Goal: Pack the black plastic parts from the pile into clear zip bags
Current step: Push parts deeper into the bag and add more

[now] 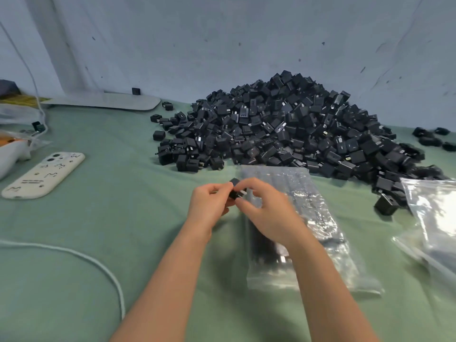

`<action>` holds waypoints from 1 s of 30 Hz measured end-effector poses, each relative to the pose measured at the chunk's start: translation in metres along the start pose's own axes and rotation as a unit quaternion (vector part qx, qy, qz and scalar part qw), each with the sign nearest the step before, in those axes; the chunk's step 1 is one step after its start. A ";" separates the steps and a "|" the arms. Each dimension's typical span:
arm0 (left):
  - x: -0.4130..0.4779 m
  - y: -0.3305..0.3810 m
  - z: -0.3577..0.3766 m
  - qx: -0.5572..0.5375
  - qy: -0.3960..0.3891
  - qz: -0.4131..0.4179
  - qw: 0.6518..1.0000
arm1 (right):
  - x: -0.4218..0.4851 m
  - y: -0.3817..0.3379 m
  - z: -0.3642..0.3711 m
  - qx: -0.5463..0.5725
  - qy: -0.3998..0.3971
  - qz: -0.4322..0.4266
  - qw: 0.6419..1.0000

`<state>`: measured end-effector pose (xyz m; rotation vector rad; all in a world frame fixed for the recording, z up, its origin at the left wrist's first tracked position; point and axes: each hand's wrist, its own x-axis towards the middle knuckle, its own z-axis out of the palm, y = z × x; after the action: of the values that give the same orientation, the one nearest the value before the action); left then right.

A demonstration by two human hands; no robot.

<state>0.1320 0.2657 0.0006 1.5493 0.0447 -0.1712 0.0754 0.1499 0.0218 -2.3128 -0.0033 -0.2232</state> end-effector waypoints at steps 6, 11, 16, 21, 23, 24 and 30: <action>-0.049 -0.006 0.014 0.023 -0.040 0.003 0.999 | -0.065 0.006 -0.014 -0.022 0.016 -0.034 0.999; -0.078 -0.010 0.037 0.127 -0.064 0.089 0.986 | -0.105 0.017 -0.029 -0.007 0.058 -0.025 0.998; -0.104 -0.035 0.049 0.425 -0.144 0.337 0.828 | -0.148 0.040 -0.040 0.074 0.215 0.024 0.973; -0.106 -0.038 0.058 0.504 -0.138 0.401 0.752 | -0.168 0.040 -0.037 0.089 0.222 0.027 0.971; -0.106 -0.031 0.060 0.454 -0.130 0.409 0.781 | -0.171 0.039 -0.037 0.055 0.213 0.026 0.975; -0.105 -0.027 0.060 0.429 -0.127 0.406 0.797 | -0.173 0.038 -0.037 0.031 0.205 0.026 0.978; -0.106 -0.014 0.062 0.378 -0.134 0.386 0.831 | -0.160 0.041 -0.023 -0.123 0.169 0.085 0.974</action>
<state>0.0200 0.2121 0.0029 2.1838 -0.9723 0.2822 -0.0824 0.1161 -0.0184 -2.4734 0.4136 -0.5523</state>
